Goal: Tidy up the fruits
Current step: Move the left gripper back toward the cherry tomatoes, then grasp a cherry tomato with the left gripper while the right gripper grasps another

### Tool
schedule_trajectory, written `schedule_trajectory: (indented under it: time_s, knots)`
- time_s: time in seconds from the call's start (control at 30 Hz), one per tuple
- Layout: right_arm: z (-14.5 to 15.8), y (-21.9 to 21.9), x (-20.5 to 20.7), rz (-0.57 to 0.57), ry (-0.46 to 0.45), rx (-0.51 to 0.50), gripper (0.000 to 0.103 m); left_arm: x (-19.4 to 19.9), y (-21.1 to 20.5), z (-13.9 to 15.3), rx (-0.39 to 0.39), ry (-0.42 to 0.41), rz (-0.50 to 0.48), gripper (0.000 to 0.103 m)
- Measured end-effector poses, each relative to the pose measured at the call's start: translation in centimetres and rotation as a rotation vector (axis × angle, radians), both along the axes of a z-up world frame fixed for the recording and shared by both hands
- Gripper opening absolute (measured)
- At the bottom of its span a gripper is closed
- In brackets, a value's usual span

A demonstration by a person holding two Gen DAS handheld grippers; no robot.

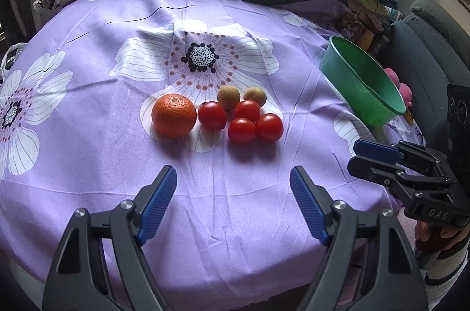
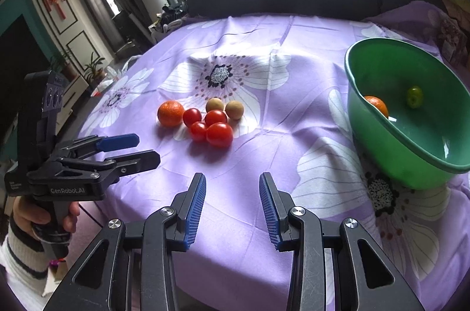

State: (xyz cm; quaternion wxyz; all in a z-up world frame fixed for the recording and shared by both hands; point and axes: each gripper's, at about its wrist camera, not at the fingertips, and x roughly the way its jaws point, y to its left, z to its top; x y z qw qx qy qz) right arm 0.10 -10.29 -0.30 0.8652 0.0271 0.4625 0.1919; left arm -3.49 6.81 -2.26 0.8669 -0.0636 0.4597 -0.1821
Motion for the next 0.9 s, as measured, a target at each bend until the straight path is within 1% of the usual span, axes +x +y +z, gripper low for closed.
schedule_trajectory:
  time_s: [0.3, 0.53, 0.57, 0.63, 0.73, 0.87, 0.9]
  knots:
    - [-1.2, 1.8, 1.9, 0.027, 0.032, -0.022, 0.038, 1.4, 0.0, -0.8, 0.012, 0.007, -0.029, 0.079]
    - [-2.1, 2.7, 3.4, 0.04, 0.052, -0.028, 0.038, 2.3, 0.0, -1.4, -0.024, 0.025, -0.053, 0.078]
    - [-2.2, 2.8, 3.7, 0.042, 0.054, -0.029, 0.038, 2.5, -0.1, -1.5, -0.032, 0.028, -0.057, 0.077]
    - [-2.4, 2.9, 4.1, 0.047, 0.058, -0.032, 0.038, 2.8, 0.0, -1.5, -0.058, 0.036, -0.062, 0.07]
    - [-2.8, 3.2, 4.7, 0.056, 0.058, -0.044, 0.038, 3.4, 0.2, -1.7, -0.108, 0.056, -0.055, 0.066]
    - [-3.2, 3.7, 5.4, 0.068, 0.062, -0.099, 0.038, 4.0, 0.1, -1.7, -0.146, 0.073, -0.055, 0.063]
    - [-3.3, 3.8, 5.6, 0.075, 0.064, -0.106, 0.038, 4.1, 0.0, -1.8, -0.156, 0.077, -0.059, 0.061]
